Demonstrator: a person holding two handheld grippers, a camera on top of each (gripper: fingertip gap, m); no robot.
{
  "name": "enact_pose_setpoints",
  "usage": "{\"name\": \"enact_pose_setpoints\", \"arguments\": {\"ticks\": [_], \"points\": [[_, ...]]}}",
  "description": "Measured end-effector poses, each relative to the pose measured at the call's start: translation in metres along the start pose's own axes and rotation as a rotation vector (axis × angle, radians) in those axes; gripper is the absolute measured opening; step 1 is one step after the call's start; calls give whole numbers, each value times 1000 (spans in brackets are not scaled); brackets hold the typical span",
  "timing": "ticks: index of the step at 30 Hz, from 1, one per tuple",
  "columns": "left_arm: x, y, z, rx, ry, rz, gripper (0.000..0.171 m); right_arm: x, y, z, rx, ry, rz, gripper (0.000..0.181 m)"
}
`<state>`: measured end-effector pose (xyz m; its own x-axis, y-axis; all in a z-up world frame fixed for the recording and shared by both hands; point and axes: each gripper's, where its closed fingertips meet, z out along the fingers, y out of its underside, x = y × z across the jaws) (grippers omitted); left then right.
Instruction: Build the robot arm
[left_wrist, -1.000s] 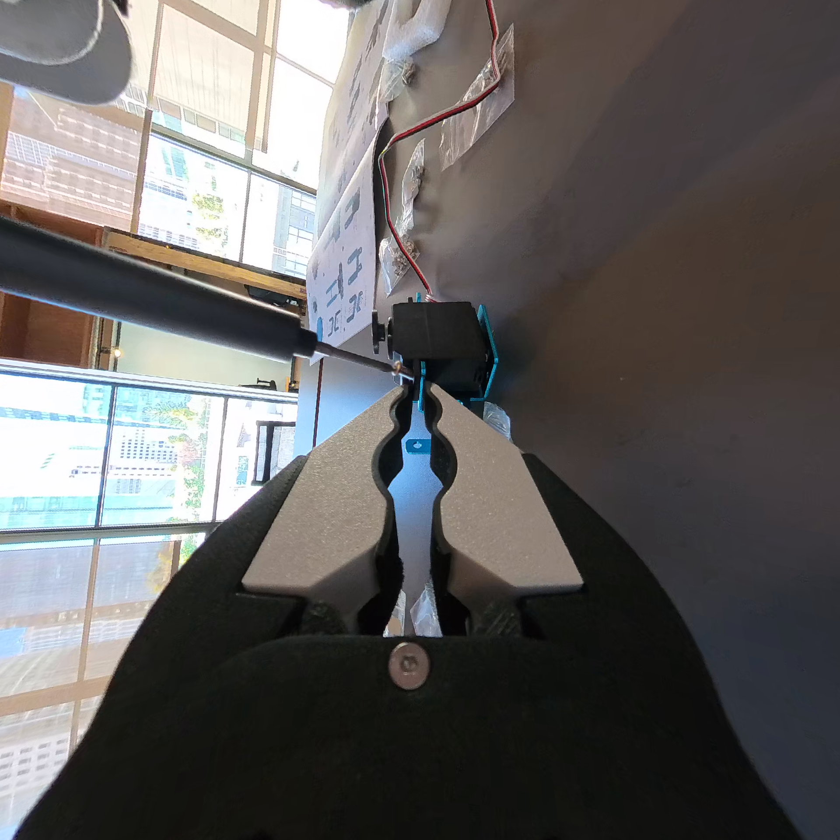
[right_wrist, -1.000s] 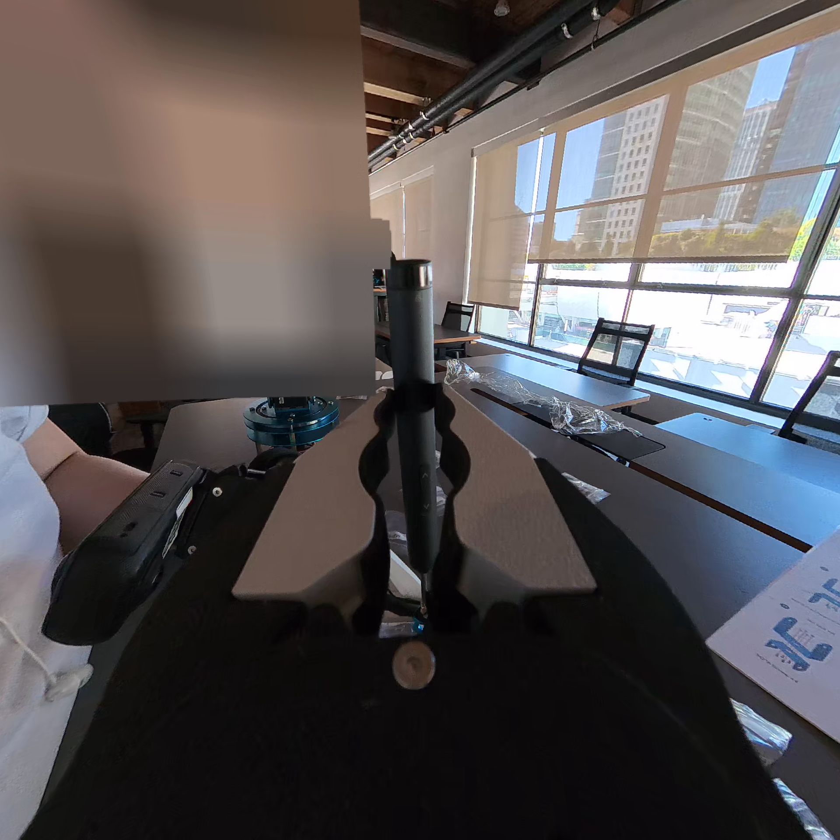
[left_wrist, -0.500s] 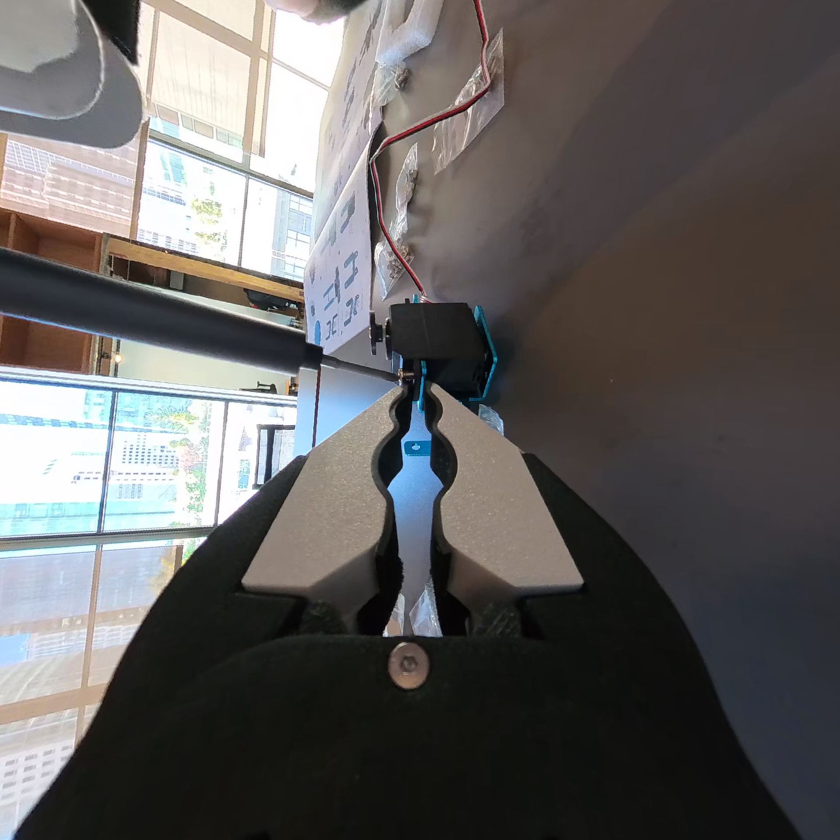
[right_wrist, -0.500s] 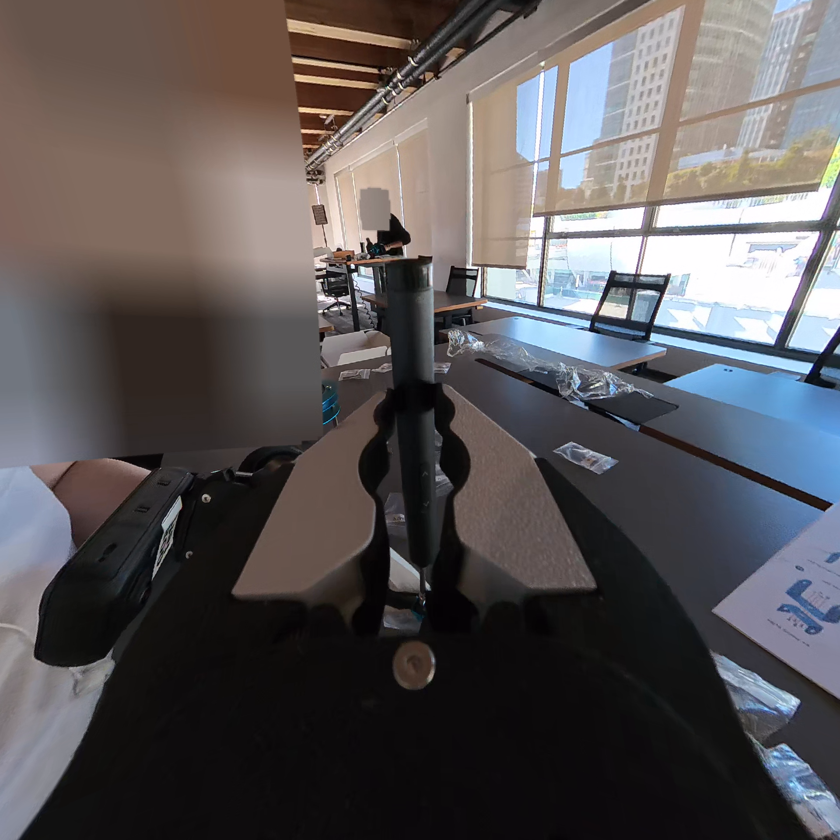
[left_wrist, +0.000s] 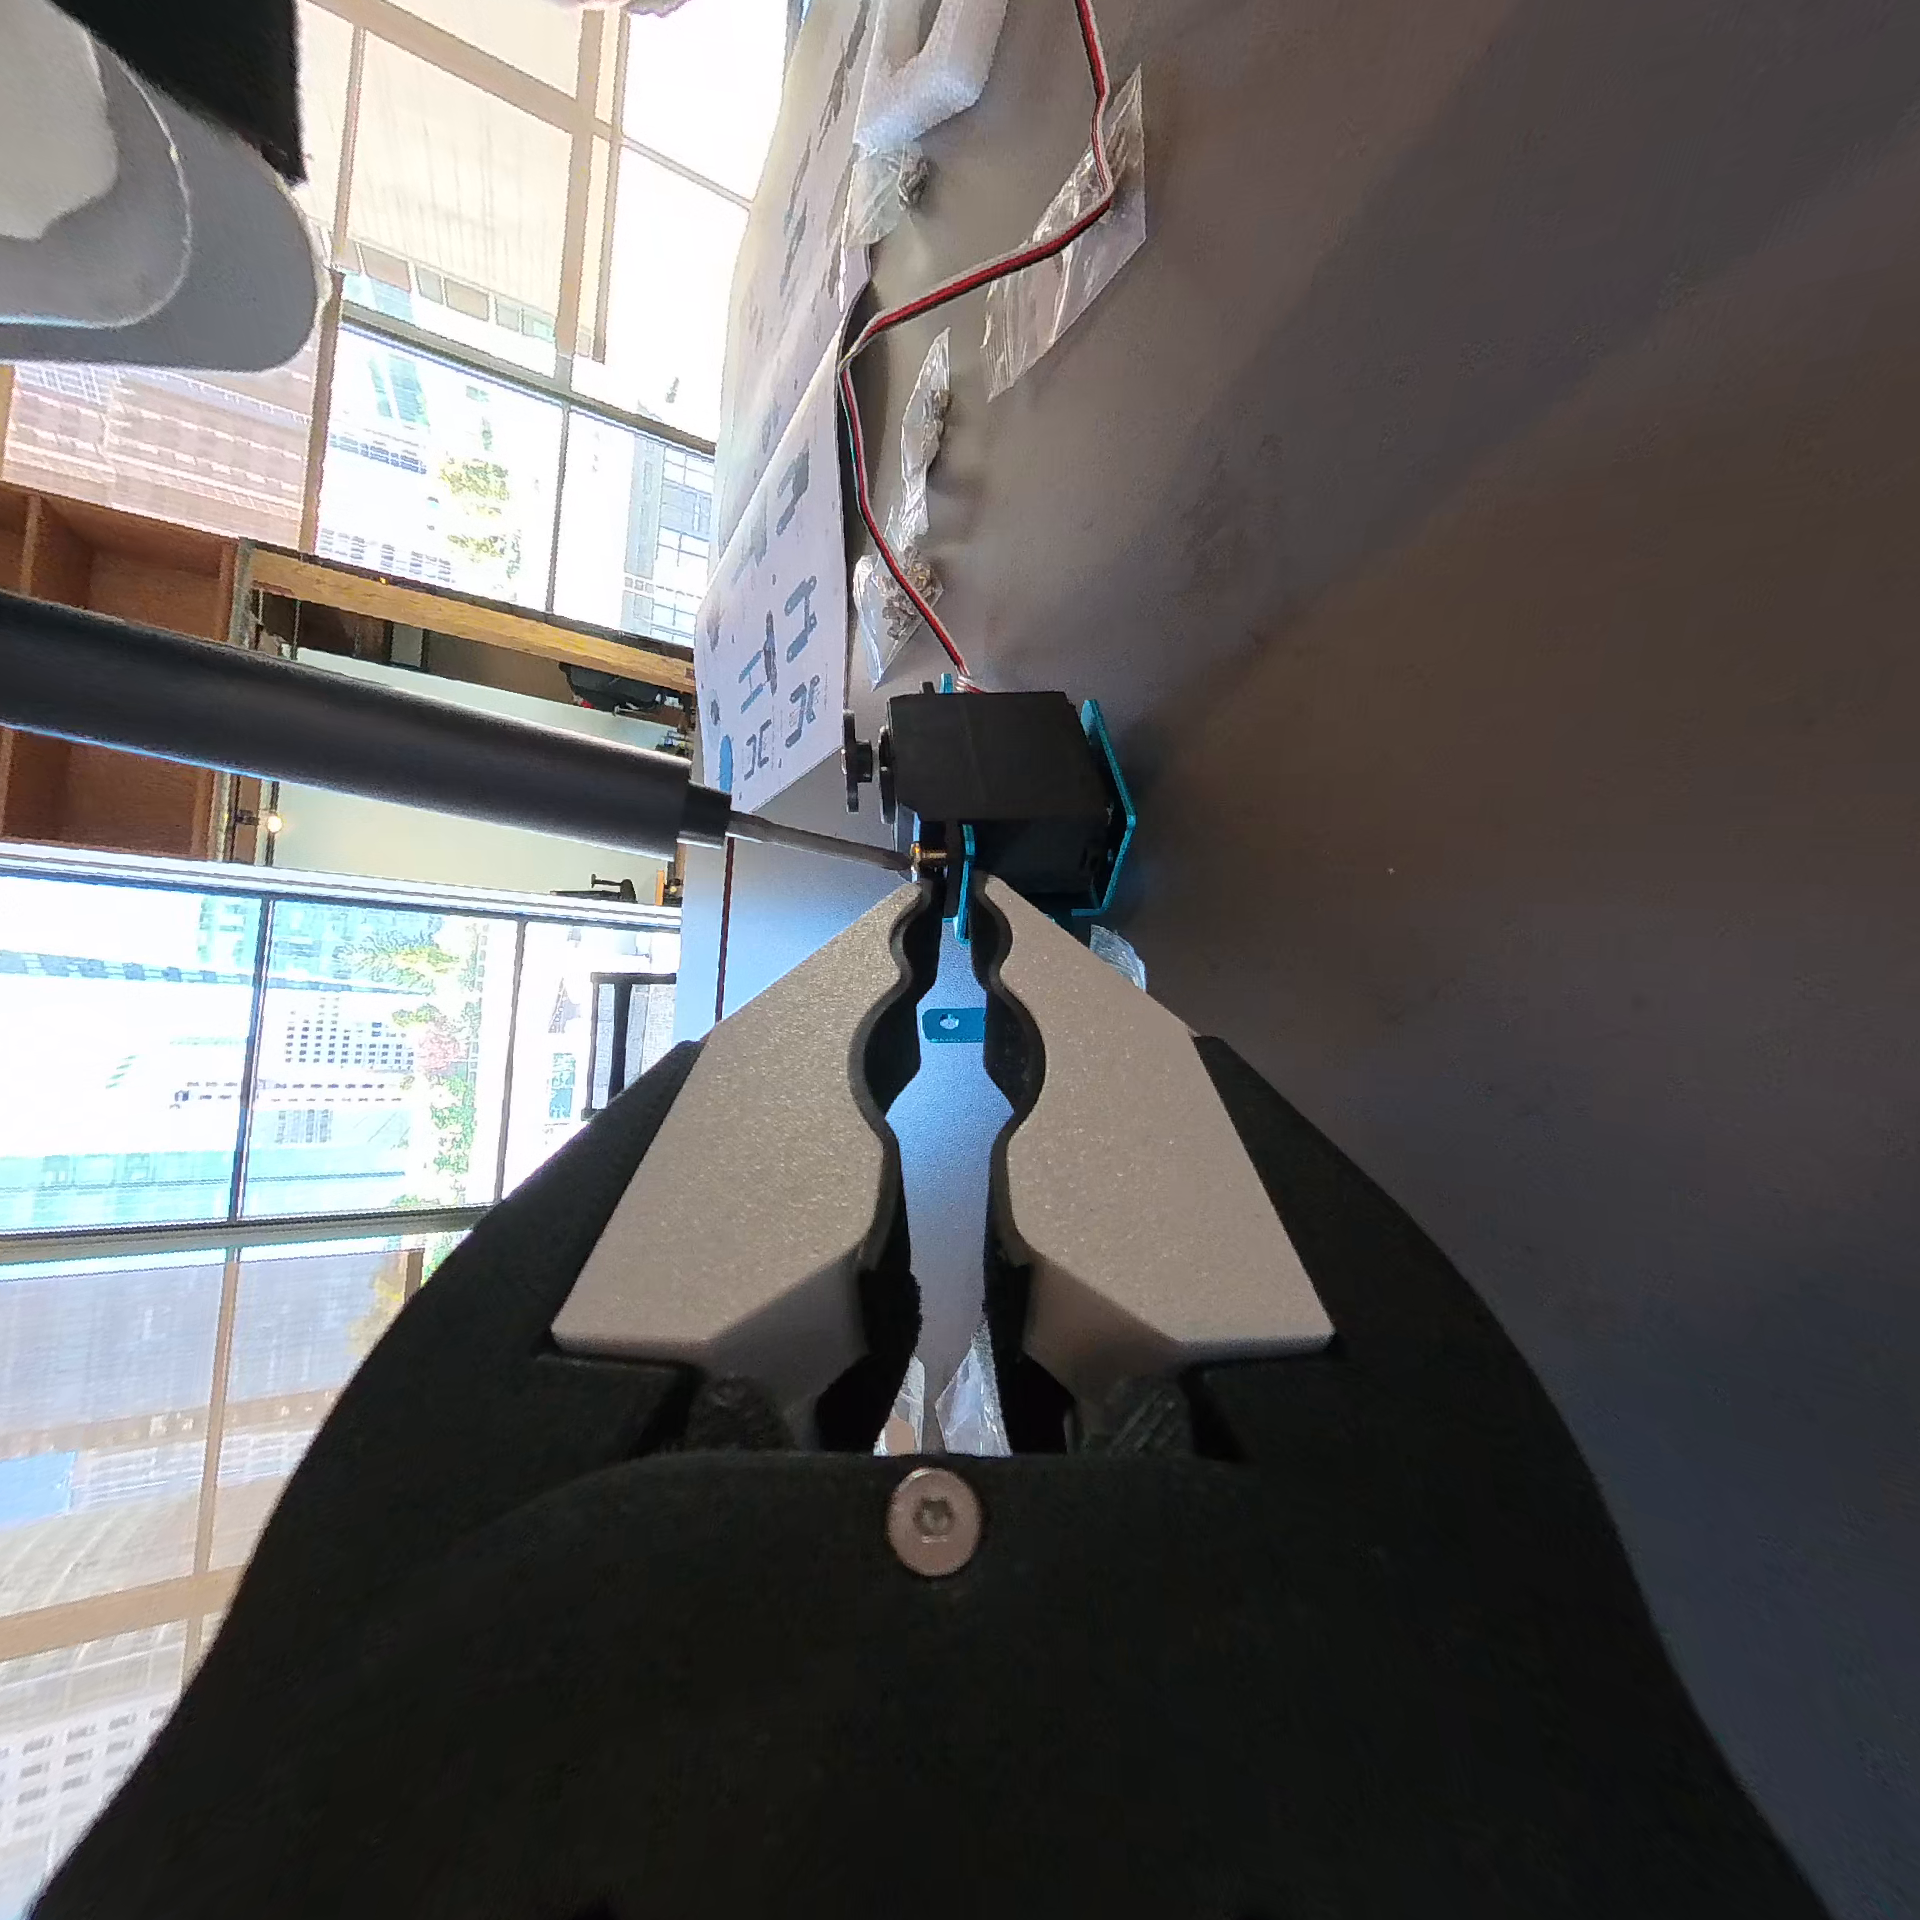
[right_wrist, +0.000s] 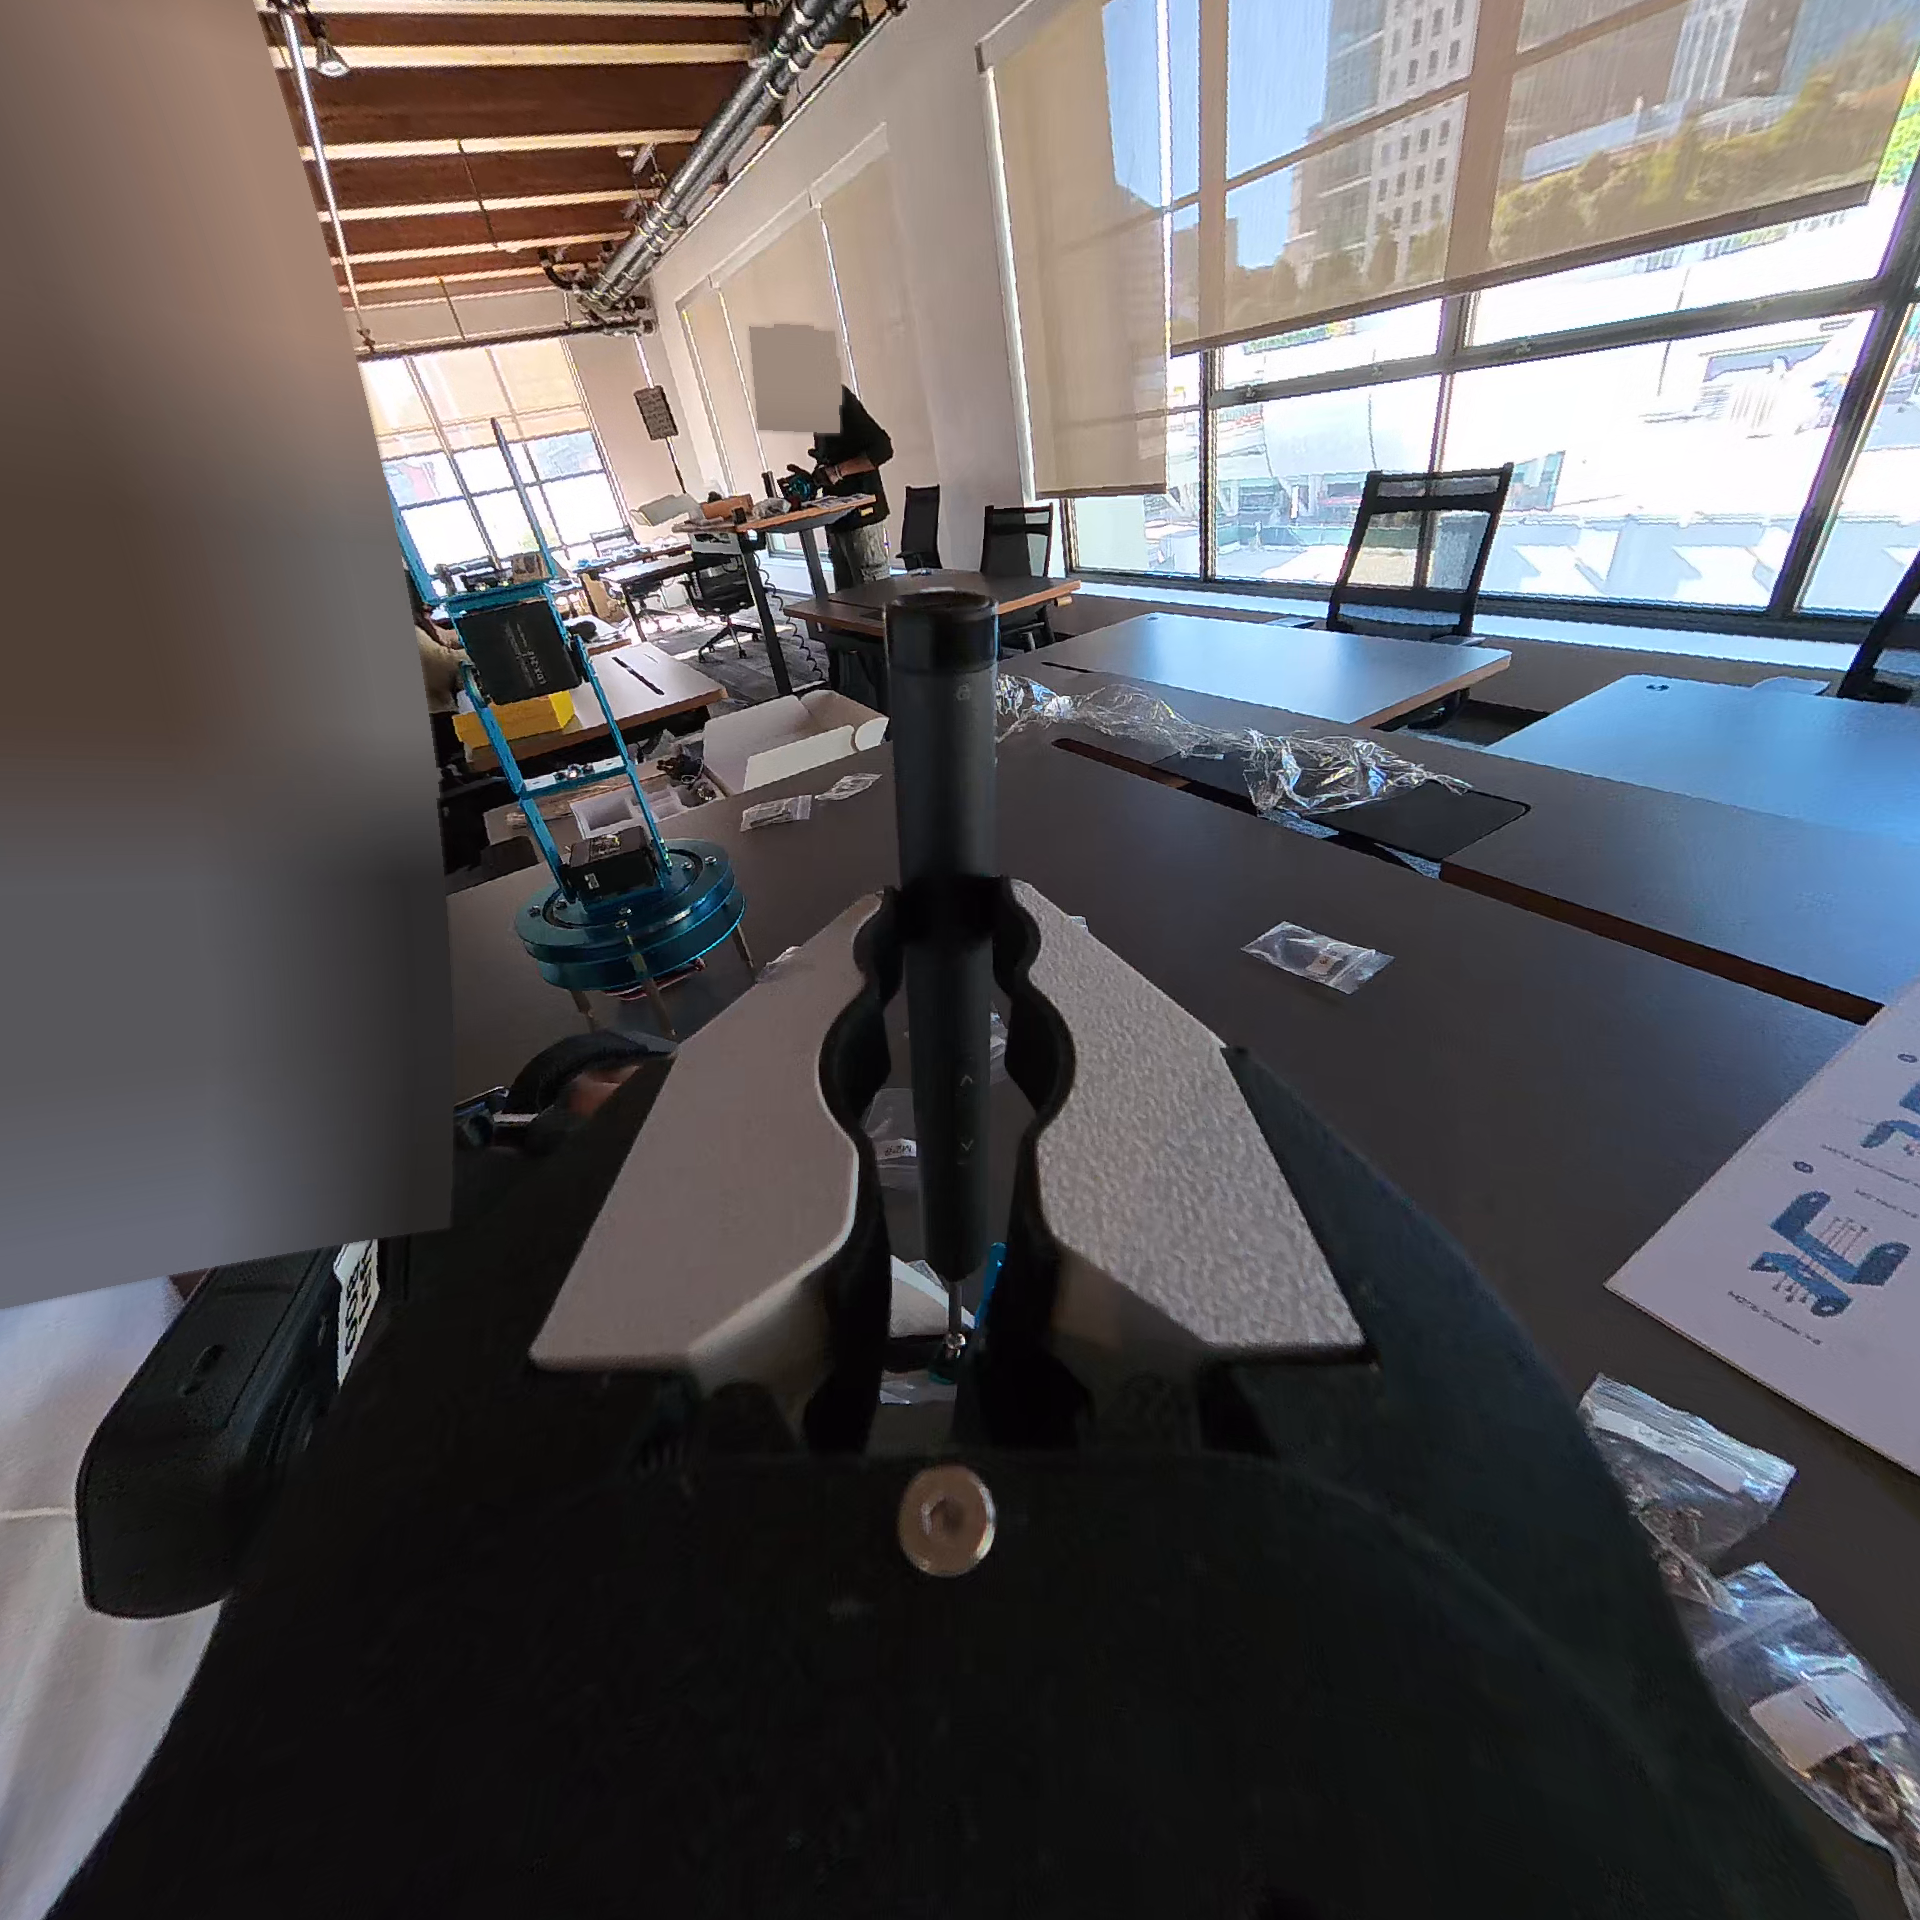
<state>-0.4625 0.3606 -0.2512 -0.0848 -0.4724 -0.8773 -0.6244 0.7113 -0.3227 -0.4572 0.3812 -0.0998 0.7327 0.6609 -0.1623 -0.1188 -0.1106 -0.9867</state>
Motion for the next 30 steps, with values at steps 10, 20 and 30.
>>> {"name": "enact_pose_setpoints", "arguments": {"ticks": [10,20,30], "points": [[1,1,0,-4,-2,12,4,8,1,2,-38,-2,47,16],[2,0,1,-3,-4,29,4,18,14,30,-244,-92,103,16],[4,0,1,0,7,28,4,20,21,39,-369,-2,5,18]]}}
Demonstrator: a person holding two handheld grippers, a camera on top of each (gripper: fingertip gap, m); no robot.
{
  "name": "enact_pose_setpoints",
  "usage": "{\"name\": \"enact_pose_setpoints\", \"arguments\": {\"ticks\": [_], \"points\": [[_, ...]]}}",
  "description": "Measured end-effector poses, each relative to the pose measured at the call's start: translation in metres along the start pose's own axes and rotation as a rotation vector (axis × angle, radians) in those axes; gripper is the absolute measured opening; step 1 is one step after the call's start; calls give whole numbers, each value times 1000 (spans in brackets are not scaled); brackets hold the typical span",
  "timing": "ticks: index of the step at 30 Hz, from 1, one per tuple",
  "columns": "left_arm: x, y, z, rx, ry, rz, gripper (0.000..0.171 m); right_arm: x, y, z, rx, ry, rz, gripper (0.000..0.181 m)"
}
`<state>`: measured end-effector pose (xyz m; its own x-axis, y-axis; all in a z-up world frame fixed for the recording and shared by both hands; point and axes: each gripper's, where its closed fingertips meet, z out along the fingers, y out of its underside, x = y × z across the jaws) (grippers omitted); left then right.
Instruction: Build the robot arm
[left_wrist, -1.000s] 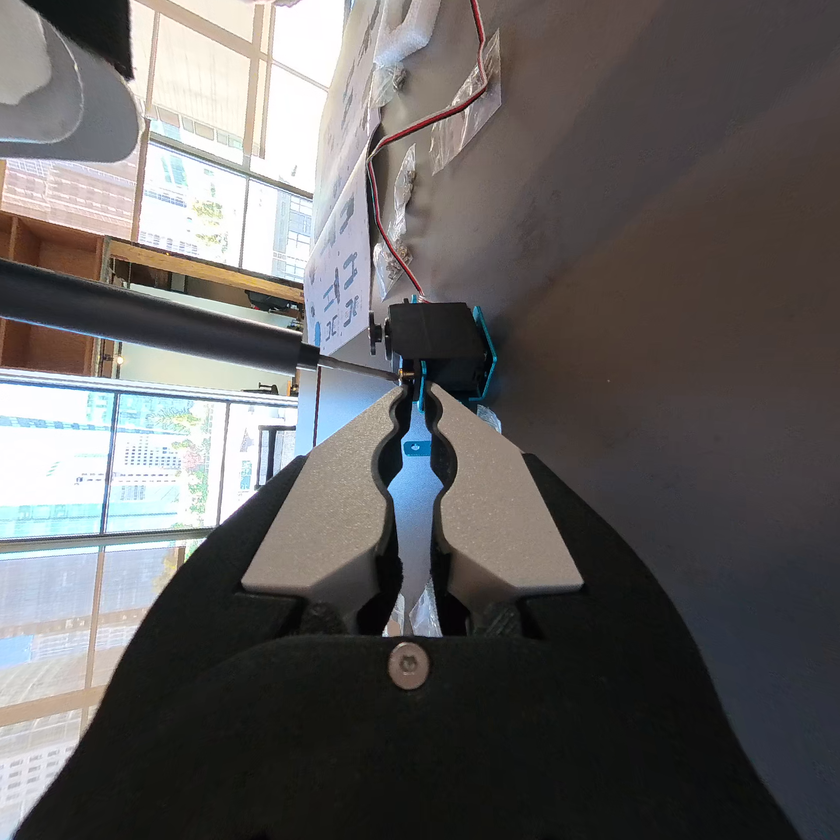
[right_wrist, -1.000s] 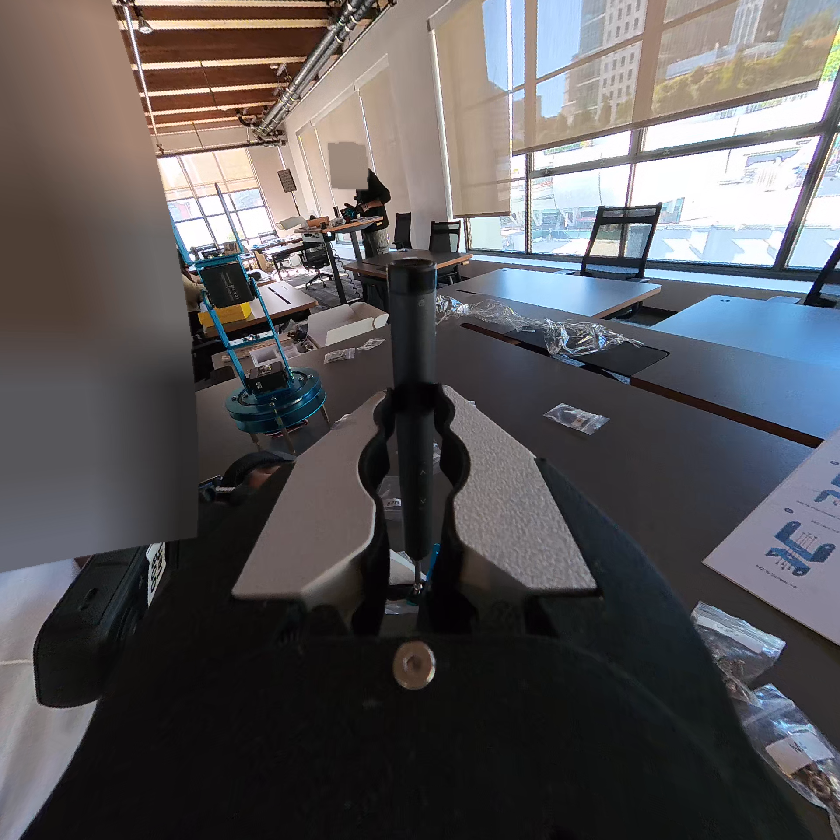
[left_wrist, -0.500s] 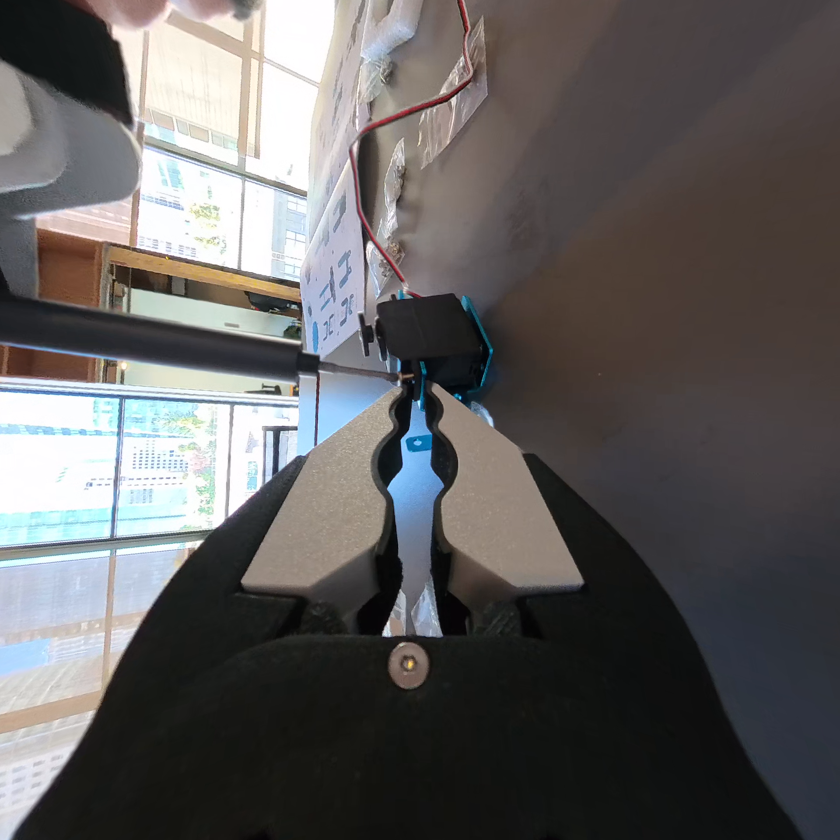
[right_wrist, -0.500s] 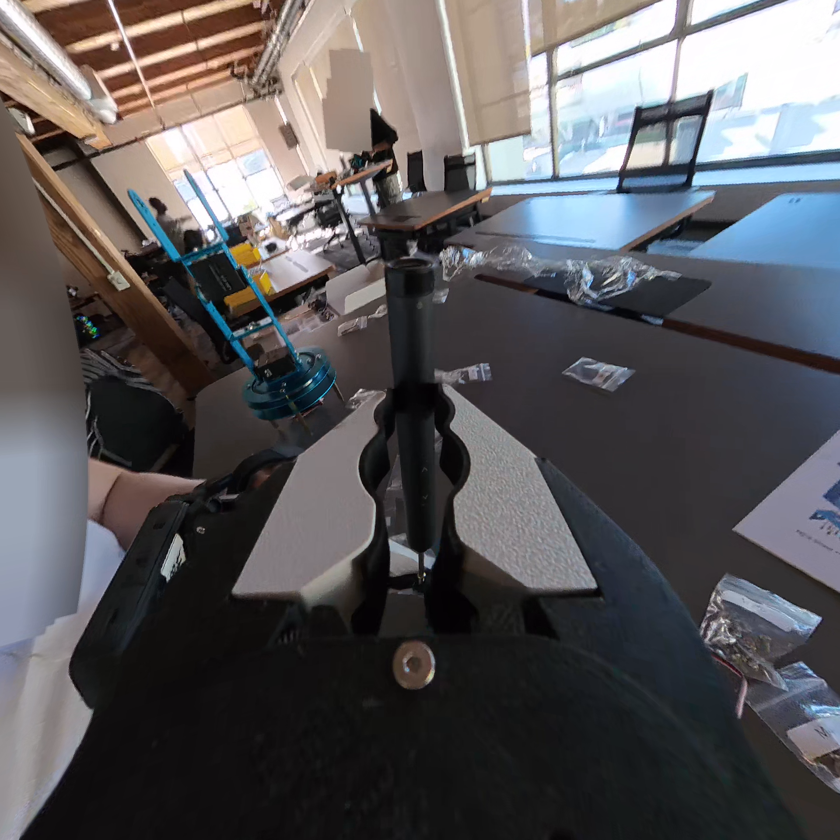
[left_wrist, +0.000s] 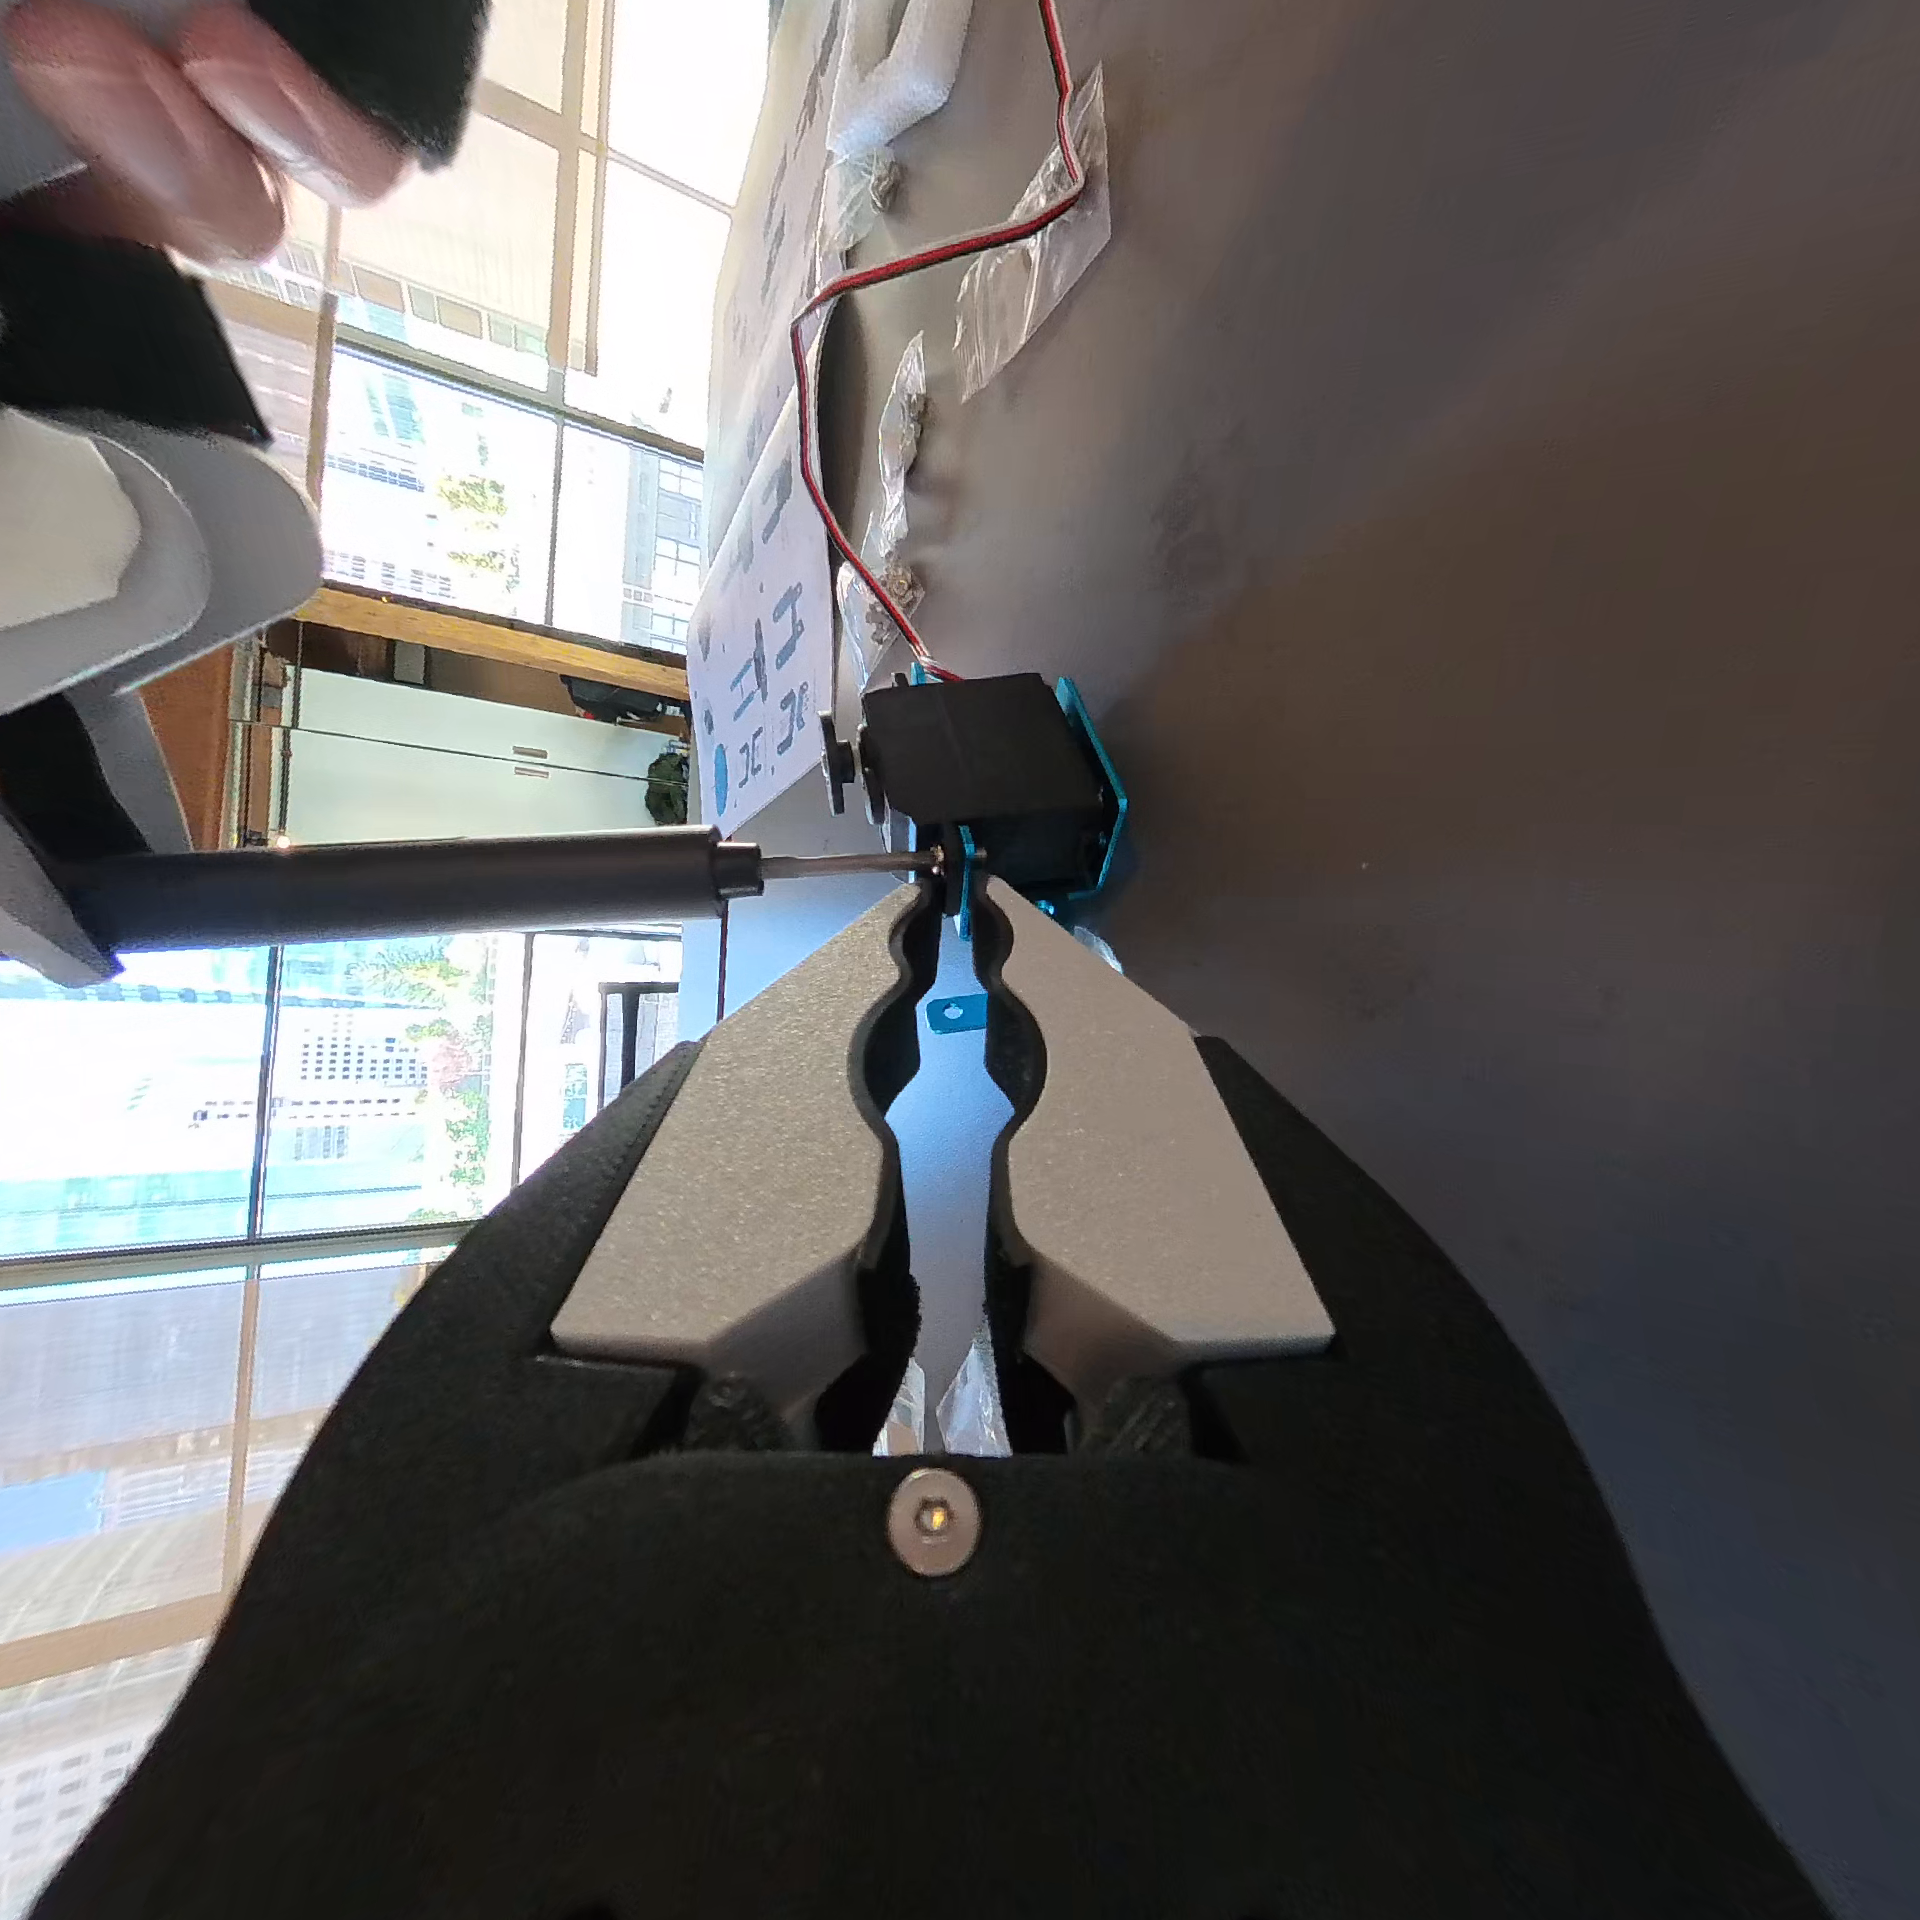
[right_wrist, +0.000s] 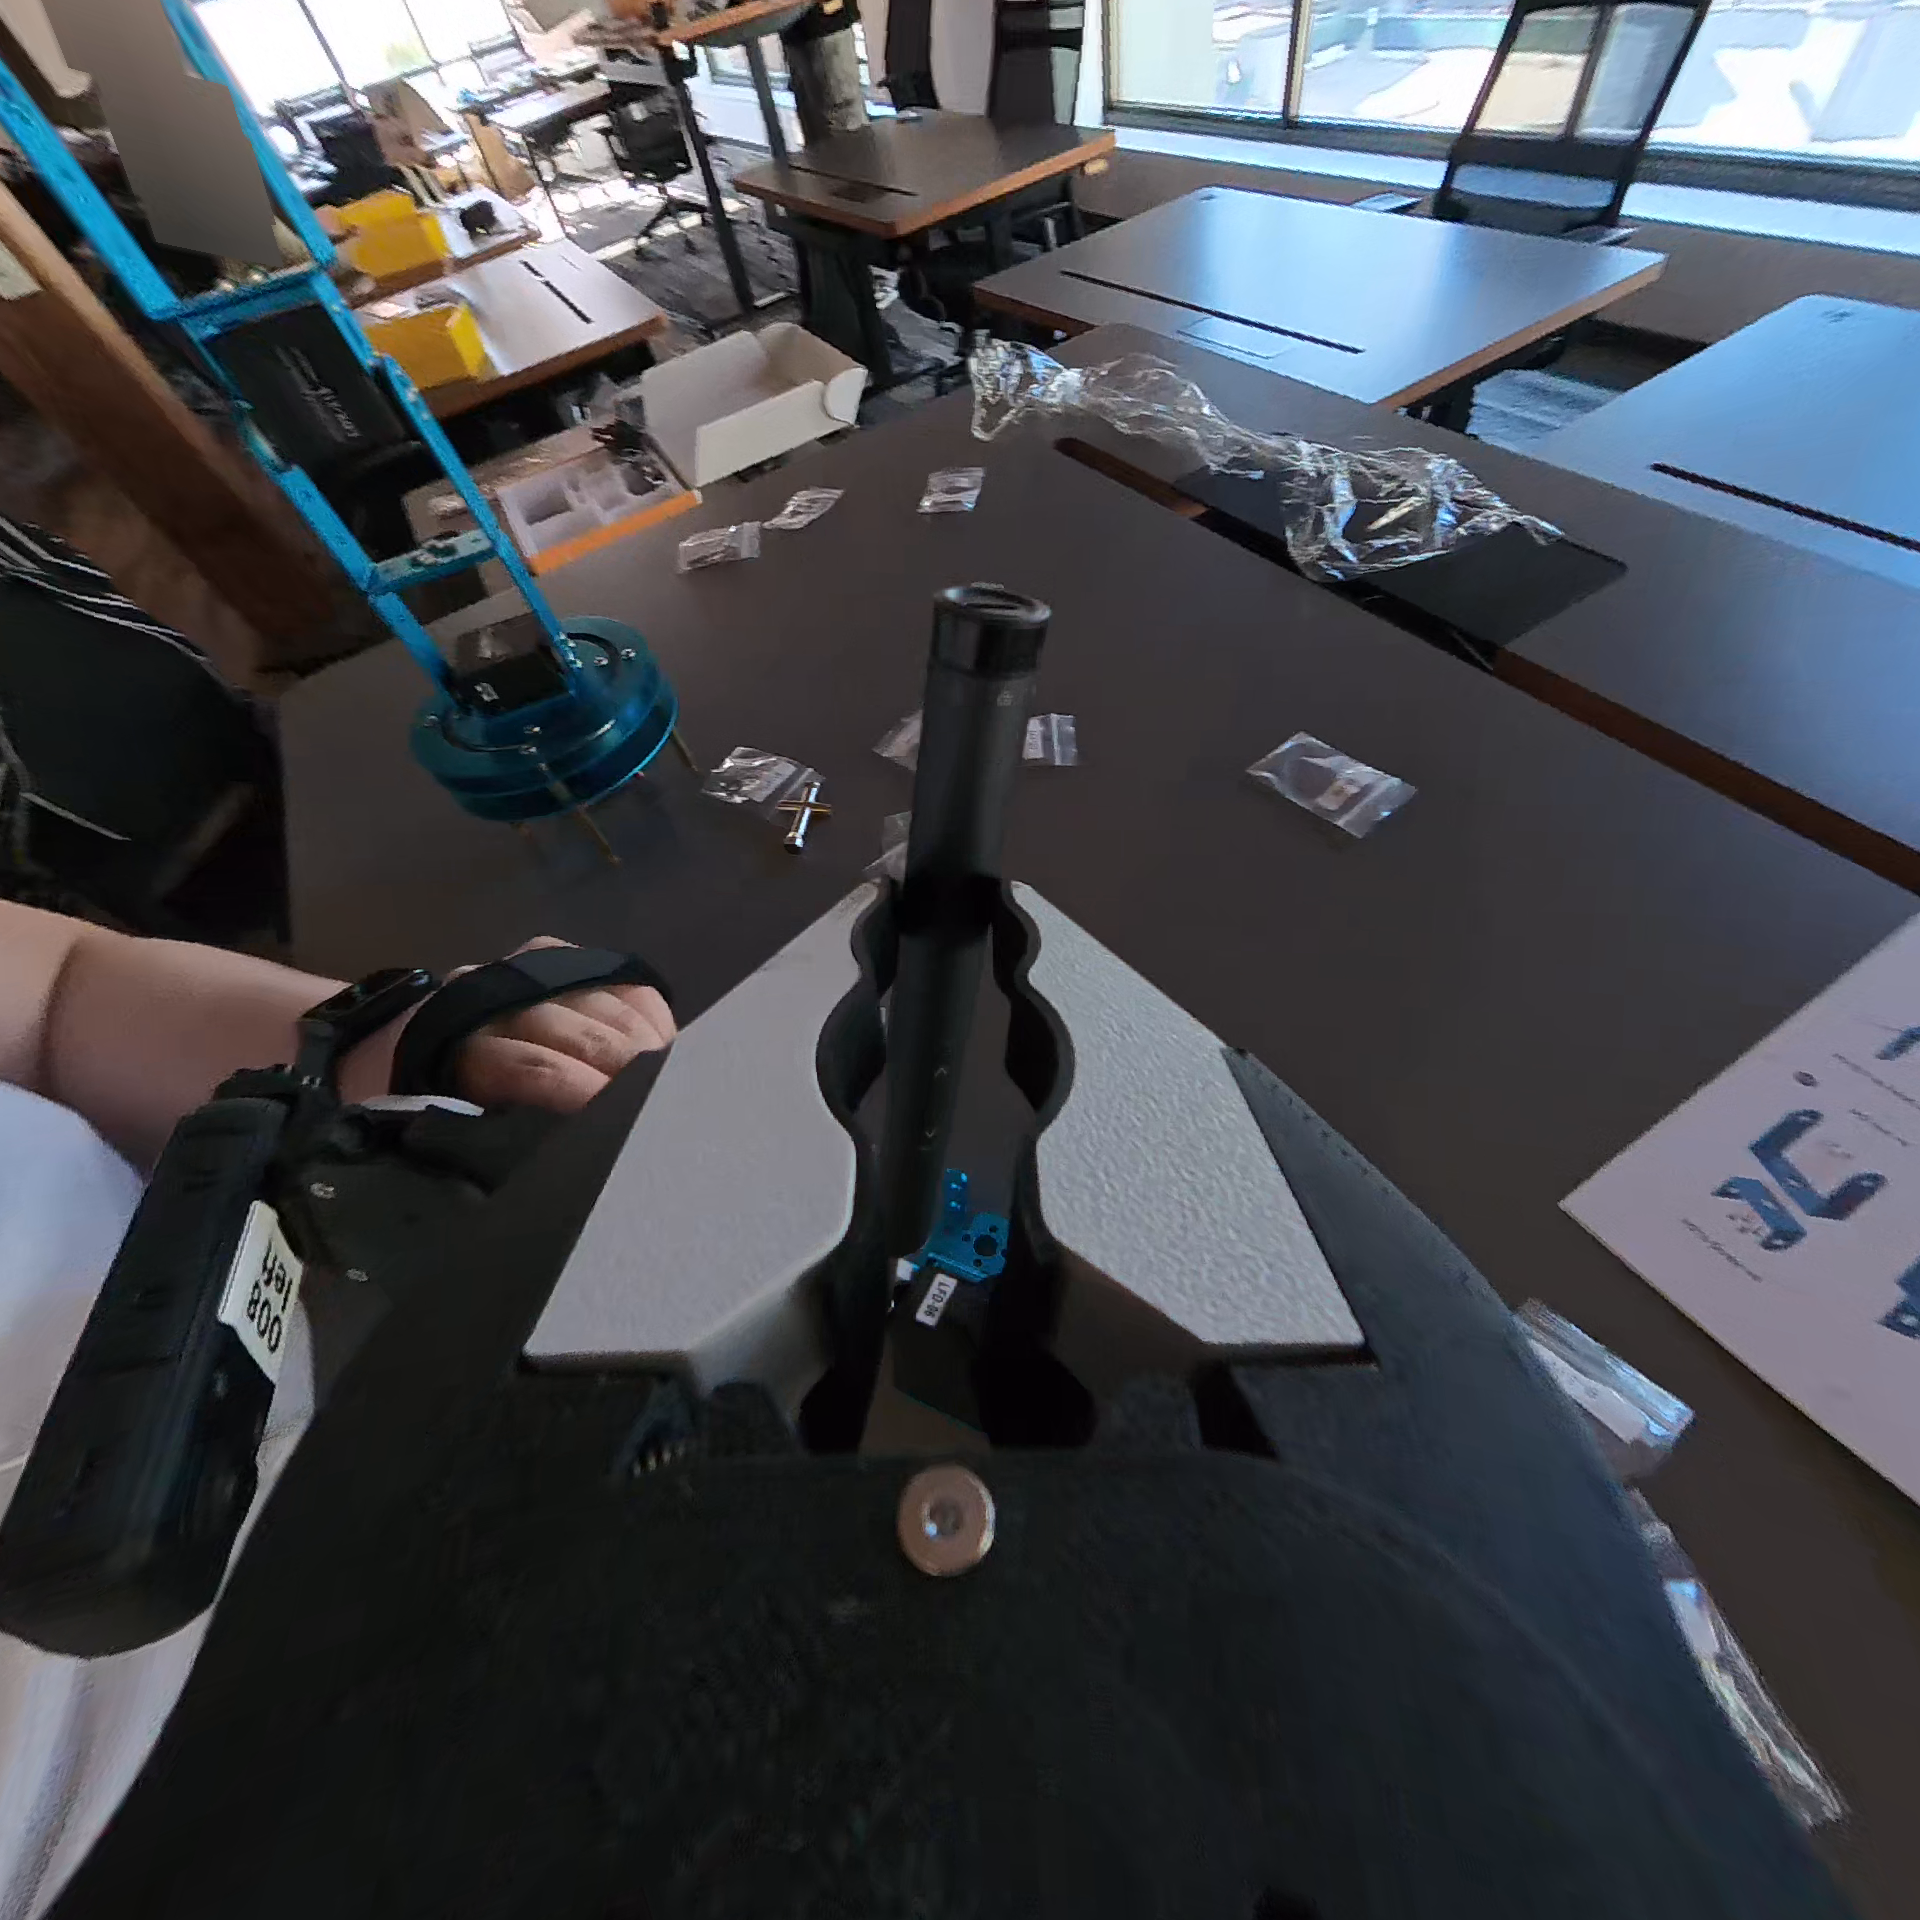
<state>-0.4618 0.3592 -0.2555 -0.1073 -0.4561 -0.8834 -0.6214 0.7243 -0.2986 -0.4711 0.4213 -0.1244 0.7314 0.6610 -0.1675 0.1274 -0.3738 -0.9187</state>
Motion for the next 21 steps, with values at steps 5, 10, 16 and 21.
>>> {"name": "enact_pose_setpoints", "arguments": {"ticks": [5,10,16,21], "points": [[1,-1,0,6,1,2,4,2,2,-8,13,107,-3,18],[-1,0,0,11,7,-34,5,-32,-1,-27,161,71,-136,16],[-2,-3,0,28,8,-55,6,-46,13,-66,370,177,-218,16],[-2,-9,-1,48,3,-59,7,-52,28,-93,530,224,-218,16]]}}
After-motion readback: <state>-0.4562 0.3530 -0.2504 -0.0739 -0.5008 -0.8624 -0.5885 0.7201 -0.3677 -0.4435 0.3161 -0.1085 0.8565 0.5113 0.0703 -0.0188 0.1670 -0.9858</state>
